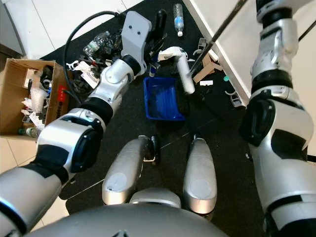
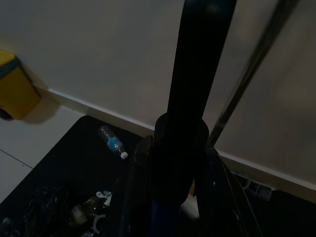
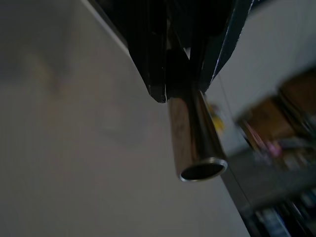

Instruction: Sweep floor

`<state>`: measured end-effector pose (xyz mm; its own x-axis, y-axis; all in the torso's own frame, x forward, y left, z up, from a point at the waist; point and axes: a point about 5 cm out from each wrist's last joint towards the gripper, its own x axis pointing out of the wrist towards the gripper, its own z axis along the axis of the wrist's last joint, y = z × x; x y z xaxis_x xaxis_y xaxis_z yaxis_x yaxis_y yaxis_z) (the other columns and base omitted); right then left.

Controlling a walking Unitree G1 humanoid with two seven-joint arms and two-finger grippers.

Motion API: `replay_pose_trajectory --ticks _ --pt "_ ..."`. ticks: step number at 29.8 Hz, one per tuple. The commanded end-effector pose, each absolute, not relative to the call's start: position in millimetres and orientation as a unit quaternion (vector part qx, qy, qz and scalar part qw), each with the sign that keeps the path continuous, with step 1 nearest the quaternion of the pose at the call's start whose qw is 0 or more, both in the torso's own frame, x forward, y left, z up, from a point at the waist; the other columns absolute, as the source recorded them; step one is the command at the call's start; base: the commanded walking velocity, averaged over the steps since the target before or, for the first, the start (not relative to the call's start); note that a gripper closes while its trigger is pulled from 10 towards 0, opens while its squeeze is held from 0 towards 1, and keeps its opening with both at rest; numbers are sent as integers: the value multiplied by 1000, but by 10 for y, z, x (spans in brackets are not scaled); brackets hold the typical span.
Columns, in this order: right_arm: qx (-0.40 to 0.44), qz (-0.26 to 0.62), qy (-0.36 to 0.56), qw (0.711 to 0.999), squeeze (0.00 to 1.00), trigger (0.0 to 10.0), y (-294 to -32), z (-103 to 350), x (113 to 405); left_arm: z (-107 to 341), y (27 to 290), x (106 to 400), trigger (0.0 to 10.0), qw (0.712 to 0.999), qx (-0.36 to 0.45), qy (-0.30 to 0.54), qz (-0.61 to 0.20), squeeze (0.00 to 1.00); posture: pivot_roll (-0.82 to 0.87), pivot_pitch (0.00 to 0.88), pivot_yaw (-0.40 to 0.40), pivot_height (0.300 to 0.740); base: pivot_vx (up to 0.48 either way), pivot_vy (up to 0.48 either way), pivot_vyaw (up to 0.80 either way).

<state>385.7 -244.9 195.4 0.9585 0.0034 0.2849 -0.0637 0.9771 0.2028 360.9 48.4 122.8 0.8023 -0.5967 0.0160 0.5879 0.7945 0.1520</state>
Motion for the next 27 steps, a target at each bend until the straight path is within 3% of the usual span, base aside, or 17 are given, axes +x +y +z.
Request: replay_pose_trajectory --ticks 1,9,14,16,17,21,27 --pt "103 14 -141 985 0 10000 -2414 1924 3856 985 453 3493 10000 946 44 18 -320 59 55 272 103 740 0 0 0" --pt "98 1 -67 993 0 10000 -2236 1580 3833 979 469 3493 10000 947 47 18 -318 59 69 265 94 740 0 0 0" --pt "199 6 -49 979 0 10000 -2064 1400 3813 973 470 3489 10000 947 47 18 -317 63 74 260 91 740 0 0 0" --pt "283 -3 -44 958 0 10000 -1960 1305 3800 970 471 3488 10000 947 47 18 -317 59 74 260 91 740 0 0 0" --pt "283 -3 -44 958 0 10000 -1960 1305 3800 970 471 3488 10000 947 47 18 -317 59 74 260 91 740 0 0 0" --pt "420 -28 -77 904 0 10000 -1987 1299 3797 979 468 3492 10000 948 47 16 -315 59 85 256 88 740 0 0 0" --pt "470 -38 -110 875 0 10000 -2080 1381 3815 975 482 3495 10000 948 47 18 -313 63 72 251 86 740 0 0 0"
